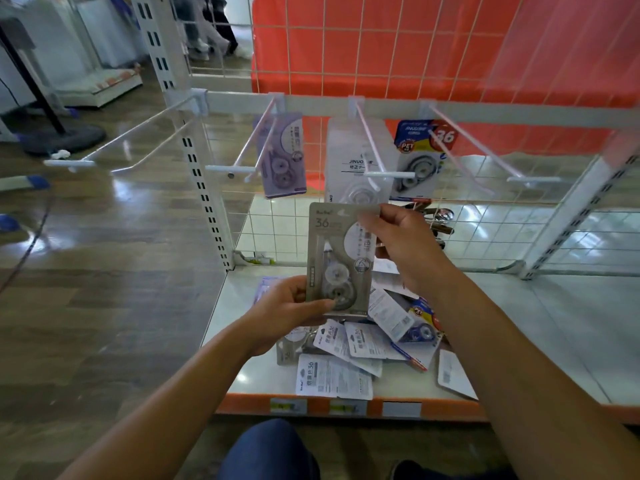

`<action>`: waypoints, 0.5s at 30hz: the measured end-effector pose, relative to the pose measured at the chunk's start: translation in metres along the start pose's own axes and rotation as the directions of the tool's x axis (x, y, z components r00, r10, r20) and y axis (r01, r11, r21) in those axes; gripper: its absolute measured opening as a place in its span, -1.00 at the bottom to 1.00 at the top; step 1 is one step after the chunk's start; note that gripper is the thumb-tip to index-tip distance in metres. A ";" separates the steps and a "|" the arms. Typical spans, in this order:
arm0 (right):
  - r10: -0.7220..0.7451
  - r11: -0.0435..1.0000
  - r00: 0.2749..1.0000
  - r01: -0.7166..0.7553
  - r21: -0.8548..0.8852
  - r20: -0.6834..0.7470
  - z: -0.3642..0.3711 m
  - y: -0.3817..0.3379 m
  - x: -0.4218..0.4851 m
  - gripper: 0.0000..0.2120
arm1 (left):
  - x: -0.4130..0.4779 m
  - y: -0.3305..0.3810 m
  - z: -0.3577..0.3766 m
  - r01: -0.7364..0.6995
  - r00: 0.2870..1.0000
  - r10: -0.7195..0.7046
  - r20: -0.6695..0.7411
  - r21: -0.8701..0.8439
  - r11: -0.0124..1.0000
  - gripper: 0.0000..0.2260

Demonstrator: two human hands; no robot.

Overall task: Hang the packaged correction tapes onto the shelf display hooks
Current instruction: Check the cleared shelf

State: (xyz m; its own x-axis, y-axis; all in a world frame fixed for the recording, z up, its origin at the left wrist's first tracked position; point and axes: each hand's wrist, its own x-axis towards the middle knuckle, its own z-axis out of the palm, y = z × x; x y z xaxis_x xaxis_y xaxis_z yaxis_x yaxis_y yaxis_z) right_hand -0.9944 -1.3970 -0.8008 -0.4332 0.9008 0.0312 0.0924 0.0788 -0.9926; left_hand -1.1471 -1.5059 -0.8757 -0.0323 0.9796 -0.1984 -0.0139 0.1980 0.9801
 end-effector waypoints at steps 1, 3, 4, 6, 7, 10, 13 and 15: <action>-0.006 1.000 1.000 0.006 -0.003 0.001 -0.003 0.000 0.000 -0.85 | 0.001 0.000 0.002 -0.001 1.000 0.001 0.004 -0.001 1.000 -0.73; -0.011 1.000 1.000 0.011 -0.013 0.002 -0.006 -0.001 -0.001 -0.86 | 0.003 -0.001 0.004 0.003 1.000 -0.003 0.007 0.007 1.000 -0.63; -0.010 1.000 1.000 0.010 -0.015 0.003 -0.007 -0.002 -0.002 -0.86 | 0.003 -0.001 0.005 0.005 1.000 -0.005 0.005 0.011 1.000 -0.59; -0.004 1.000 1.000 0.004 -0.021 0.000 -0.007 -0.002 -0.002 -0.87 | 0.004 -0.002 0.006 0.006 1.000 -0.006 -0.012 0.012 1.000 -0.56; -0.001 1.000 1.000 0.001 -0.025 0.000 -0.007 -0.001 -0.002 -0.87 | 0.004 -0.002 0.006 0.006 1.000 -0.006 -0.022 0.008 1.000 -0.57; 0.003 0.999 1.000 -0.002 -0.034 0.008 -0.006 -0.002 -0.003 -0.89 | 0.002 -0.003 0.006 -0.001 0.999 0.001 -0.040 0.004 1.000 -0.64; -0.002 0.999 1.000 0.003 -0.036 0.024 -0.003 -0.005 -0.004 -0.89 | 0.000 -0.002 0.005 -0.005 0.998 0.005 -0.062 0.008 1.000 -0.75; 0.000 1.000 0.999 0.001 -0.021 0.042 0.000 -0.008 -0.005 -0.89 | -0.003 -0.001 0.003 -0.011 0.997 0.012 -0.077 0.012 1.000 -0.77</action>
State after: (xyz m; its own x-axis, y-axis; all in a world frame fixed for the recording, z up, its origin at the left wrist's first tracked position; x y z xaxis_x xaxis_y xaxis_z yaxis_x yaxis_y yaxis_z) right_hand -0.9930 -1.4026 -0.7934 -0.4705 0.8820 0.0260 0.1106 0.0881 -0.9900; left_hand -1.1440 -1.5088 -0.8758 -0.1089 0.9764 -0.1863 -0.0013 0.1872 0.9823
